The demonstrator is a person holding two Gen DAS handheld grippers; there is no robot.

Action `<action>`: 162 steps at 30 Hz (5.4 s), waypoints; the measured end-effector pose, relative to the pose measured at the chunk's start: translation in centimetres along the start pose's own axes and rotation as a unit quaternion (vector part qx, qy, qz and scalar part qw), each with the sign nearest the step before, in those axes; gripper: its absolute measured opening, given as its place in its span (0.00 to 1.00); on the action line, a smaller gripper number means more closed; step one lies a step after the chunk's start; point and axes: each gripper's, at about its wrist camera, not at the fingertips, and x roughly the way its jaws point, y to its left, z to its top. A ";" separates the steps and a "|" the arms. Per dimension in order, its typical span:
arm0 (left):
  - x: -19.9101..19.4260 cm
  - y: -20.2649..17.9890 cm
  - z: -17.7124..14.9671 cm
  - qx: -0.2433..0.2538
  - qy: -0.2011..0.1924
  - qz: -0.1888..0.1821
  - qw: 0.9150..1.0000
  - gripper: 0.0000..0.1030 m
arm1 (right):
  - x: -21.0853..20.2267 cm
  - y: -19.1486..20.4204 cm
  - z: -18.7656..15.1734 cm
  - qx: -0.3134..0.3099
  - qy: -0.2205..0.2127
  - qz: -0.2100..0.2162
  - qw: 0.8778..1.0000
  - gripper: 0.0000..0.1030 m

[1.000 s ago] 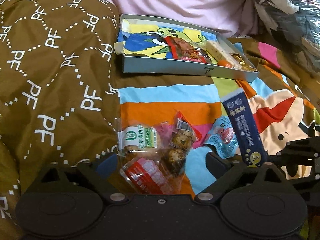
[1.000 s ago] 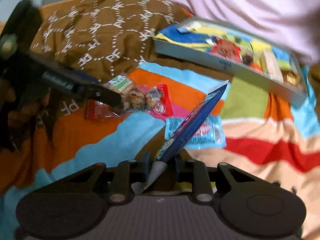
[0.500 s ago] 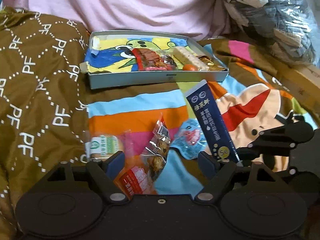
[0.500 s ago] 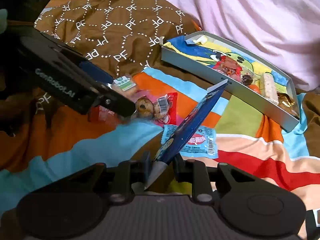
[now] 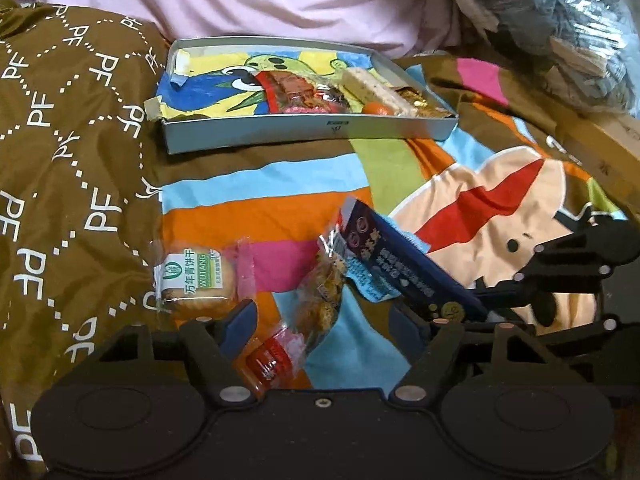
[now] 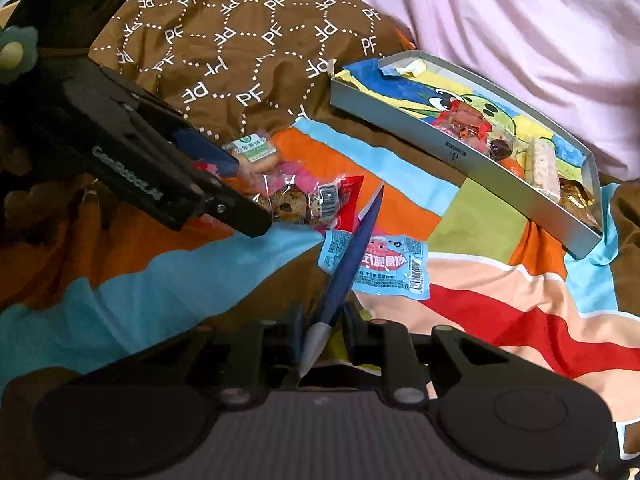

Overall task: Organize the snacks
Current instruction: 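Grasp the clear nut pack with the left tool while the right tool holds the blue tube, then lift the nut pack and blue tube off the blanket, then carry the nut pack and blue tube over the grey tray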

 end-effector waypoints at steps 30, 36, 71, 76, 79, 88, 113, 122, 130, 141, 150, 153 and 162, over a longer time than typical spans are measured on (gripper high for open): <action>3.1 -0.2 -0.7 0.017 0.031 0.034 0.999 0.36 | 2.3 -0.5 0.3 0.112 -0.003 0.005 0.994 0.26; 3.2 -0.4 -0.8 0.015 0.030 0.031 0.999 0.27 | 2.5 0.0 0.4 0.104 -0.001 -0.013 0.994 0.18; 1.3 -2.0 -1.1 -0.028 -0.015 0.048 0.998 0.20 | 1.4 3.6 -0.1 -0.079 -0.065 -0.178 0.979 0.10; 1.6 -1.9 -1.3 -0.033 -0.007 0.047 0.998 0.20 | 1.4 3.3 -0.1 -0.074 -0.065 -0.180 0.979 0.10; 1.9 -1.6 -1.3 -0.040 -0.001 0.043 0.998 0.21 | 1.3 3.3 -0.1 -0.072 -0.065 -0.180 0.979 0.10; 3.7 -1.5 -0.2 -0.032 0.012 0.035 0.999 0.27 | 1.3 3.2 -0.1 -0.068 -0.066 -0.185 0.978 0.10; 0.7 -3.5 1.8 -0.086 -0.073 0.070 0.991 0.25 | -1.2 0.6 1.3 -0.018 -0.127 -0.209 0.970 0.10; 0.6 -3.6 7.8 -0.106 -0.122 0.082 0.983 0.25 | -0.8 -4.0 2.9 0.044 -0.168 -0.225 0.959 0.11; 2.6 -2.9 13.2 -0.123 -0.141 0.101 0.977 0.25 | 1.2 -8.7 4.3 0.095 -0.197 -0.232 0.948 0.11; 8.4 -0.8 18.4 -0.145 -0.135 0.115 0.974 0.25 | 4.6 -12.6 7.1 0.117 -0.235 -0.239 0.935 0.11; 12.0 -0.1 20.0 -0.153 -0.137 0.115 0.972 0.25 | 7.4 -15.4 7.0 0.134 -0.211 -0.233 0.940 0.11; 13.0 0.1 20.4 -0.156 -0.135 0.119 0.971 0.25 | 7.7 -15.8 7.0 0.138 -0.215 -0.225 0.940 0.11; 14.7 0.6 20.2 -0.171 -0.125 0.122 0.970 0.25 | 8.8 -16.2 7.4 0.146 -0.201 -0.200 0.948 0.11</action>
